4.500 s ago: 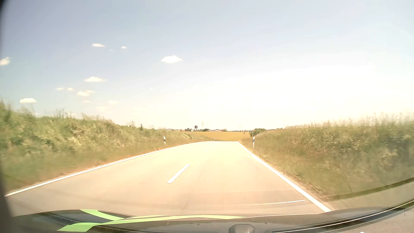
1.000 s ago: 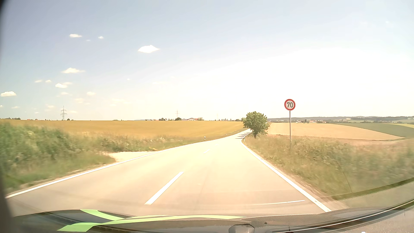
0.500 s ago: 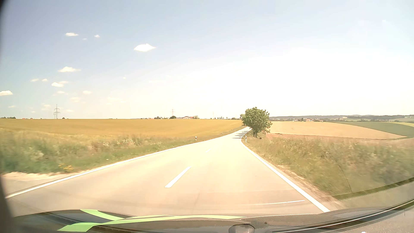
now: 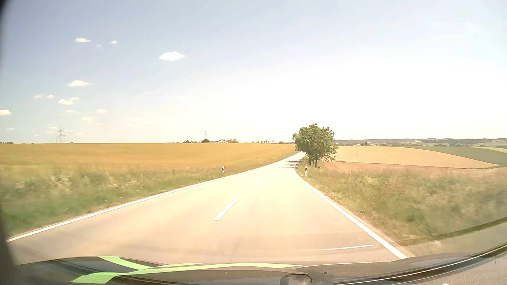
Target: Follow the waypoints while adhering to traffic rules and regulations
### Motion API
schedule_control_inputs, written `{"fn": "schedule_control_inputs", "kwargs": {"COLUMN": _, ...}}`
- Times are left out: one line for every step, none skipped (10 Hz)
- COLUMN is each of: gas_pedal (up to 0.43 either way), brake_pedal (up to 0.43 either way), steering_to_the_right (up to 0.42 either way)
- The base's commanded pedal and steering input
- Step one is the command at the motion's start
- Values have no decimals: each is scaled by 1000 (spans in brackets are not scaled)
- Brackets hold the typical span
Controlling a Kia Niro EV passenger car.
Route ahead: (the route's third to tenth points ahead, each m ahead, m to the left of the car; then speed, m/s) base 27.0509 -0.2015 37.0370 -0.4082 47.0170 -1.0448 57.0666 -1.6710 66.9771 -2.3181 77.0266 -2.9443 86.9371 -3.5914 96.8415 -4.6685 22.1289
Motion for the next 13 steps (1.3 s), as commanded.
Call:
{"fn": "schedule_control_inputs", "kwargs": {"gas_pedal": 157, "brake_pedal": 0, "steering_to_the_right": 7}}
{"fn": "schedule_control_inputs", "kwargs": {"gas_pedal": 169, "brake_pedal": 0, "steering_to_the_right": 7}}
{"fn": "schedule_control_inputs", "kwargs": {"gas_pedal": 177, "brake_pedal": 0, "steering_to_the_right": 7}}
{"fn": "schedule_control_inputs", "kwargs": {"gas_pedal": 189, "brake_pedal": 0, "steering_to_the_right": 6}}
{"fn": "schedule_control_inputs", "kwargs": {"gas_pedal": 197, "brake_pedal": 0, "steering_to_the_right": 7}}
{"fn": "schedule_control_inputs", "kwargs": {"gas_pedal": 197, "brake_pedal": 0, "steering_to_the_right": 7}}
{"fn": "schedule_control_inputs", "kwargs": {"gas_pedal": 197, "brake_pedal": 0, "steering_to_the_right": 6}}
{"fn": "schedule_control_inputs", "kwargs": {"gas_pedal": 197, "brake_pedal": 0, "steering_to_the_right": 6}}
{"fn": "schedule_control_inputs", "kwargs": {"gas_pedal": 209, "brake_pedal": 0, "steering_to_the_right": 6}}
{"fn": "schedule_control_inputs", "kwargs": {"gas_pedal": 209, "brake_pedal": 0, "steering_to_the_right": 7}}
{"fn": "schedule_control_inputs", "kwargs": {"gas_pedal": 209, "brake_pedal": 0, "steering_to_the_right": 6}}
{"fn": "schedule_control_inputs", "kwargs": {"gas_pedal": 209, "brake_pedal": 0, "steering_to_the_right": 6}}
{"fn": "schedule_control_inputs", "kwargs": {"gas_pedal": 220, "brake_pedal": 0, "steering_to_the_right": 6}}
